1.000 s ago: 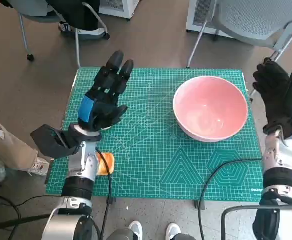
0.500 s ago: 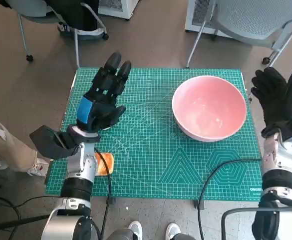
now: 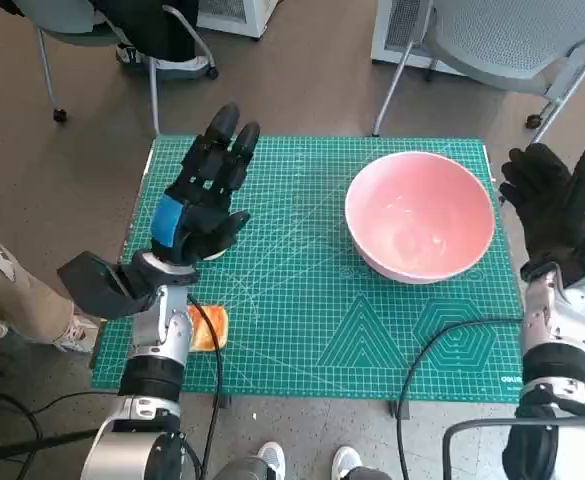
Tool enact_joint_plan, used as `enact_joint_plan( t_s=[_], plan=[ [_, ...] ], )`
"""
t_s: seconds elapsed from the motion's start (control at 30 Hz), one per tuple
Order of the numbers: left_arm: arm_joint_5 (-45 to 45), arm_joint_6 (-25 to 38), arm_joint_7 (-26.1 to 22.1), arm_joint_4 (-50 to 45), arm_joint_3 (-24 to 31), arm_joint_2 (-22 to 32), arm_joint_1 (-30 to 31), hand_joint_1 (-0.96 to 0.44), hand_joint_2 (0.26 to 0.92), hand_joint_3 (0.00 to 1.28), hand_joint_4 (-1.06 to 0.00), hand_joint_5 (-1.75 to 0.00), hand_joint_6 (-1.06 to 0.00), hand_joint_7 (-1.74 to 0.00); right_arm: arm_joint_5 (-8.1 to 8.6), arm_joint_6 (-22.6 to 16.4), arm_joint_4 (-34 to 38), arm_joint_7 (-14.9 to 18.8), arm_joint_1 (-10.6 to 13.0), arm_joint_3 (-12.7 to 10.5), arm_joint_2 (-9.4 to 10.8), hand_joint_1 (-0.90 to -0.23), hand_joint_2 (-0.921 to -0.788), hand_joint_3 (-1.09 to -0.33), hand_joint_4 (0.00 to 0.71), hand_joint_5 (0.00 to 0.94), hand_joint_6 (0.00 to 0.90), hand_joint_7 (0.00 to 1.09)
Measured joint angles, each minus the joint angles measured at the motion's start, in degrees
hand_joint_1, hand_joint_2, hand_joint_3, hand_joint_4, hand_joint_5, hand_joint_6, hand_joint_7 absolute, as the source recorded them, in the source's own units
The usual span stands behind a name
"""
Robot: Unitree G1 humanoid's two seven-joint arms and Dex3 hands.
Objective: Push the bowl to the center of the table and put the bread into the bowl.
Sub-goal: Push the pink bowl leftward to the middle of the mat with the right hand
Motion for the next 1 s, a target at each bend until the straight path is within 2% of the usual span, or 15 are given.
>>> enact_joint_plan(
  t_s=[0.17, 0.63, 1.0],
  plan=[
    [0.1, 0.0, 0.1, -0.1, -0.1, 0.2, 0.0, -0.57, 0.921, 0.22, -0.01, 0.0, -0.18, -0.01, 0.0, 0.2, 0.0, -0.2, 0.2, -0.1, 0.6, -0.587, -0.921, -0.83, 0.172, 0.0, 0.25, 0.13],
    [0.1, 0.0, 0.5, -0.2, -0.4, 0.3, 0.0, -0.58, 0.921, 0.22, -0.01, 0.0, -0.19, -0.01, -0.35, 0.2, 0.0, -0.4, 0.5, 0.6, 2.5, -0.619, -0.921, -0.82, 0.176, 0.003, 0.239, 0.11],
    [0.1, 0.2, 0.4, -0.3, -0.4, 0.4, 0.0, -0.59, 0.921, 0.22, -0.01, 0.0, -0.19, -0.01, -1.41, 0.2, 0.0, -0.6, 0.8, 1.3, 3.9, -0.624, -0.921, -0.809, 0.199, 0.011, 0.257, 0.11]
  ],
)
